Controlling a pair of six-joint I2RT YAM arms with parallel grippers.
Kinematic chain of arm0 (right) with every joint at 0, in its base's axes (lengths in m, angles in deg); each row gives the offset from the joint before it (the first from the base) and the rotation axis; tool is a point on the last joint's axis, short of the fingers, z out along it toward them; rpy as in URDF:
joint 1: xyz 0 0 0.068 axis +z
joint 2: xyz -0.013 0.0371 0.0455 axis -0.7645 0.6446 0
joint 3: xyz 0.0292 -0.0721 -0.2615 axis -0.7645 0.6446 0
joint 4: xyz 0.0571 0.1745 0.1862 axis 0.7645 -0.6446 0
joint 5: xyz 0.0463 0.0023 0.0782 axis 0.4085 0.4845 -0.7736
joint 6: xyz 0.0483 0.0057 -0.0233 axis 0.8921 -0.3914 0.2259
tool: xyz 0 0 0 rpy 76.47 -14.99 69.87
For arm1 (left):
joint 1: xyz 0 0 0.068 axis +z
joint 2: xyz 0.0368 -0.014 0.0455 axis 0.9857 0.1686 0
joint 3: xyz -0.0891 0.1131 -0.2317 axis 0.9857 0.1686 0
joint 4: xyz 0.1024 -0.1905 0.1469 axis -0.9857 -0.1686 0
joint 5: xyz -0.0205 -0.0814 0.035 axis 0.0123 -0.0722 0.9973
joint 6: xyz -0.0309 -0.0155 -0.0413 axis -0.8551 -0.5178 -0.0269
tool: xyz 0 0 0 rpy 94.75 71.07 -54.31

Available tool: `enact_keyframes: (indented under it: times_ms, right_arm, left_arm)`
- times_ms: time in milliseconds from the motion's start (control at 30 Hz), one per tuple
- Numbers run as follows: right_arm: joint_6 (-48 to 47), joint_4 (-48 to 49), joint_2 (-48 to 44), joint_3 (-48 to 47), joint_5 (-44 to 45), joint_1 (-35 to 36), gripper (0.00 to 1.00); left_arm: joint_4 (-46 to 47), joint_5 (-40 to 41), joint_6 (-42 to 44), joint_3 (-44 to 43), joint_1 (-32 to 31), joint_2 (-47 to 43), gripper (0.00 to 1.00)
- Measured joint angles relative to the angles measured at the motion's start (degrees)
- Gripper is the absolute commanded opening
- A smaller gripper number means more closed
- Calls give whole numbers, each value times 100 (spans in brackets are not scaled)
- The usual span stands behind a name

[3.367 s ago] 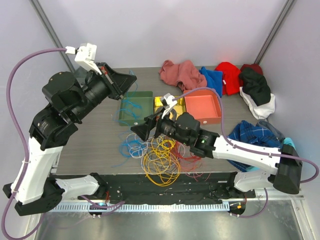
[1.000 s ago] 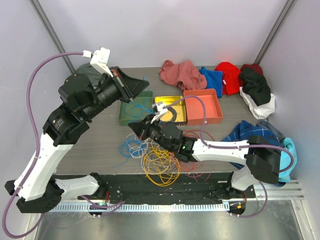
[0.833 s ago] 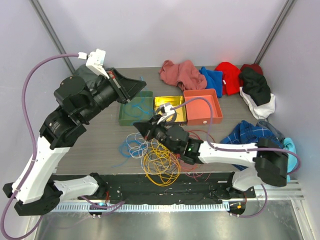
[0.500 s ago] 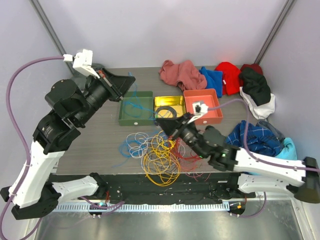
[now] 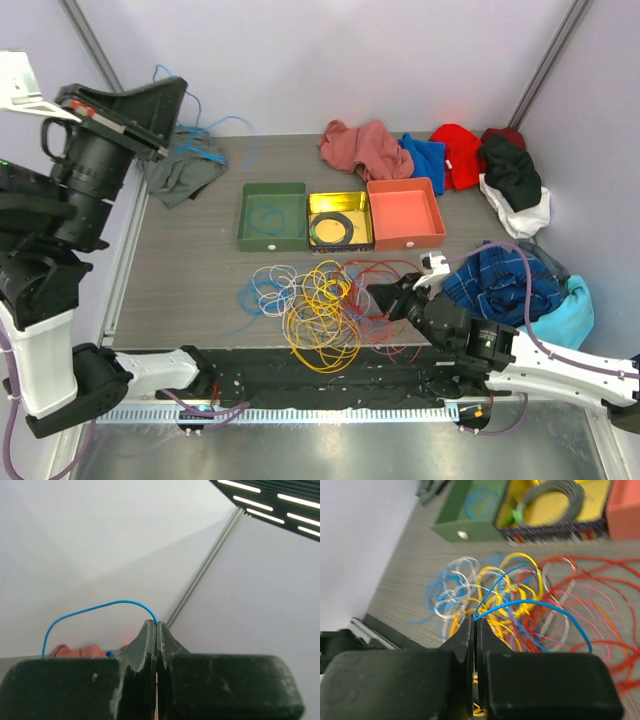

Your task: Untangle the cables

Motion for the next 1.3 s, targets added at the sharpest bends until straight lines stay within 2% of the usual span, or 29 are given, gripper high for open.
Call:
enact_keyframes:
  times_ms: [133,300,567,767,1067,1300]
  right_arm:
    - [280,-487,-269,323,76,0,1]
    - [391,-614,-328,350,127,0,1]
    - [275,-636,-260,321,160,0,1]
    - [118,-634,-184,173,162,0,1]
    - [87,-656,-413,153,225,0,1]
    - [79,-737,-442,153,249,0,1]
  left_arm:
    - [227,20,181,-455,0,210,0]
    - [409,52,319,-334,0,389,0]
    - [402,400,304,1126,39,708,0]
    - [332,297,66,2354,485,1222,0]
    - [538,-24,-415,2835,1351,1495,0]
    - [815,-271,-627,3176,1486,1849,0]
